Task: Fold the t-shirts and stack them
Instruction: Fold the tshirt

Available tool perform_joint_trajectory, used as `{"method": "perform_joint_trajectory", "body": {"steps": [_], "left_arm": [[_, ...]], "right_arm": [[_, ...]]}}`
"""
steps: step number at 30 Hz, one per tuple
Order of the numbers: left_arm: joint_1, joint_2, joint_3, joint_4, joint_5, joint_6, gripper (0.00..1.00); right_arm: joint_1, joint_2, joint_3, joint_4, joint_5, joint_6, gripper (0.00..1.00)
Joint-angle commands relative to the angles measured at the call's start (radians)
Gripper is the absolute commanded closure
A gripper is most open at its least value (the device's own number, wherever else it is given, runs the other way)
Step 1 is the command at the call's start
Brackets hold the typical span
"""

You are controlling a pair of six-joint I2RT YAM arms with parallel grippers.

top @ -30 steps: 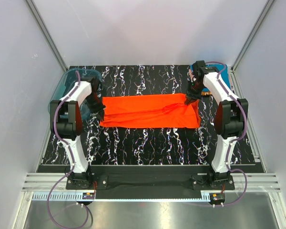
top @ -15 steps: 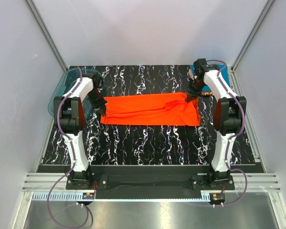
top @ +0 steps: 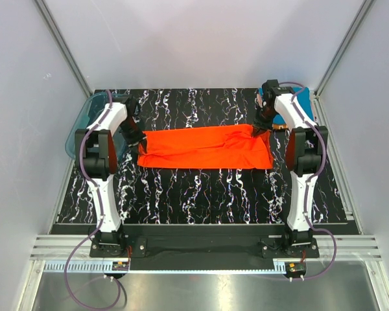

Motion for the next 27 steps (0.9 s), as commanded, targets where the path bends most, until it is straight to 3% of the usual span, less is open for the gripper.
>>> {"method": "perform_joint_trajectory", "body": {"steps": [1,3,4,5,11,15,18,23,27], "left_arm": [[0.012,-0.035,0.055,-0.010,-0.027,0.002,0.66],[0.012,-0.089,0.059,-0.008,-0.059,0.004,0.56],[0.010,-0.108,0.058,-0.008,-0.074,0.007,0.53],[0.009,-0.129,0.053,-0.001,-0.085,0.016,0.50],[-0.033,-0.328,-0.092,0.128,-0.035,0.135,0.48],[-0.092,-0.411,-0.233,0.275,0.155,0.184,0.48],[-0.128,-0.379,-0.275,0.346,0.276,0.177,0.54],[-0.142,-0.280,-0.246,0.381,0.304,0.171,0.58],[-0.109,-0.198,-0.221,0.364,0.233,0.160,0.59]], "right_arm": [[-0.018,0.050,0.088,0.019,-0.028,0.011,0.90],[-0.024,0.078,0.144,-0.003,-0.025,0.025,0.81],[-0.027,0.107,0.167,-0.020,-0.025,0.030,0.69],[-0.027,0.122,0.221,-0.040,-0.026,0.030,0.66],[-0.027,0.049,0.204,-0.112,0.070,0.015,0.43],[-0.026,-0.049,0.112,-0.077,0.040,0.007,0.41],[-0.017,-0.120,-0.018,-0.010,-0.046,0.028,0.41],[0.010,-0.209,-0.228,0.070,-0.121,0.035,0.43],[0.020,-0.237,-0.303,0.116,-0.161,0.036,0.45]]}}
